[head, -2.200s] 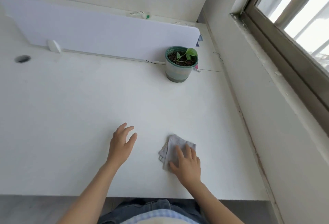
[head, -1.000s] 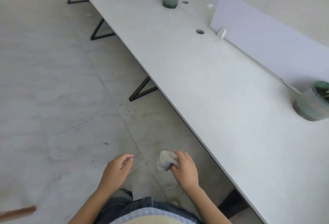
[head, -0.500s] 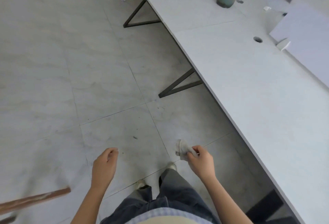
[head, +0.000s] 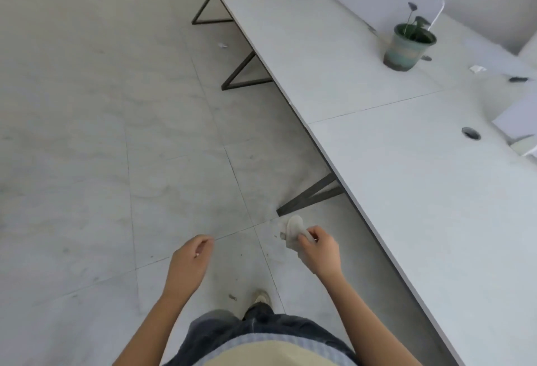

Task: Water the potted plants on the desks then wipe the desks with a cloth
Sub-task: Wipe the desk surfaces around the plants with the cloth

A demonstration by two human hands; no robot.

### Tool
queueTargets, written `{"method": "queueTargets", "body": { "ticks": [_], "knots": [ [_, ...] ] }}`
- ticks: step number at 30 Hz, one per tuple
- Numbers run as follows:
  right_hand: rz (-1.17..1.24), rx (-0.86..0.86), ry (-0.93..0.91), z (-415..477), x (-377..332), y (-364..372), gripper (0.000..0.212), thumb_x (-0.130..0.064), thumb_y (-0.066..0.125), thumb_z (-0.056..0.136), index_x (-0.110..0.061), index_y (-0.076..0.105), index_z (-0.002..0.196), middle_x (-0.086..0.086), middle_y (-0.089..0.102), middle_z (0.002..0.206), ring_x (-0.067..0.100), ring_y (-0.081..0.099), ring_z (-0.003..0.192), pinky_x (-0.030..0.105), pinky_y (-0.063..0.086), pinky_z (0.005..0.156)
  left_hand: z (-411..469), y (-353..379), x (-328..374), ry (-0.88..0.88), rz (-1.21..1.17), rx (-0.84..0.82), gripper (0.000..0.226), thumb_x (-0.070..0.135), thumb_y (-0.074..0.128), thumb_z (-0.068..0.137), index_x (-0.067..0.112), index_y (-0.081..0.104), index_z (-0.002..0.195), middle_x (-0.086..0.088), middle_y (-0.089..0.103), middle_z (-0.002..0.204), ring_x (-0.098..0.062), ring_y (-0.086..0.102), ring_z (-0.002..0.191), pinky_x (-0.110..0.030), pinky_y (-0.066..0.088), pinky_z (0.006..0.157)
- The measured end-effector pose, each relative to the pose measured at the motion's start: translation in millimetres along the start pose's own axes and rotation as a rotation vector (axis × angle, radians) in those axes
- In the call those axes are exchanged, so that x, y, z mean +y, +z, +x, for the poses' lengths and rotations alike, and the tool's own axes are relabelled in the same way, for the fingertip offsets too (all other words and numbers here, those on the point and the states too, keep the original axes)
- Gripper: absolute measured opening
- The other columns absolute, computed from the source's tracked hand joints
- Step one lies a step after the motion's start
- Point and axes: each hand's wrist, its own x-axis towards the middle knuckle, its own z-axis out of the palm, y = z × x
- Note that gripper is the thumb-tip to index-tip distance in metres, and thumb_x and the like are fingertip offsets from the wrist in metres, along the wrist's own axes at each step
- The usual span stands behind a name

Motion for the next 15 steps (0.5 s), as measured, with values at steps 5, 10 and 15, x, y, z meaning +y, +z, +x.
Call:
{"method": "queueTargets", "body": {
  "ticks": [5, 10, 15],
  "knots": [
    [-0.057, -0.048, 0.024, 48.7, -30.8, 18.7, 0.016, -0.017, 0.05, 0.086, -0.006, 0.053, 0.075, -0.003, 0.048, 0.063, 0.012, 0.043, 0.058, 0.024, 0.035, 0.051, 54.1, -0.7, 3.1, -0.108, -0.032, -0.023, 0.018, 0.017, 0.047, 0.093, 0.024, 0.058, 0.081, 0.001, 0.062, 0.088, -0.019, 0.056, 0.09, -0.028, 0.042, 0.075],
    [-0.115, -0.15, 0.142, 92.8, -53.5, 51.2, 0.015, -0.022, 0.048, 0.085, -0.011, 0.054, 0.078, 0.005, 0.061, 0.072, 0.02, 0.059, 0.062, 0.031, 0.048, 0.055, 125.2, -8.2, -2.6, -0.193, 0.023, -0.154, 0.018, 0.016, 0.049, 0.092, 0.023, 0.062, 0.081, -0.001, 0.065, 0.09, -0.021, 0.057, 0.088, -0.027, 0.037, 0.076],
    [-0.026, -0.027, 0.184, 166.4, -124.8, 81.6, 0.016, -0.021, 0.047, 0.084, -0.011, 0.049, 0.071, 0.002, 0.055, 0.069, 0.021, 0.054, 0.065, 0.031, 0.043, 0.057, 261.7, -60.0, 38.1, -0.075, -0.018, -0.09, 0.017, 0.015, 0.046, 0.093, 0.015, 0.059, 0.081, -0.008, 0.061, 0.086, -0.027, 0.056, 0.087, -0.031, 0.038, 0.069]
  ]
}}
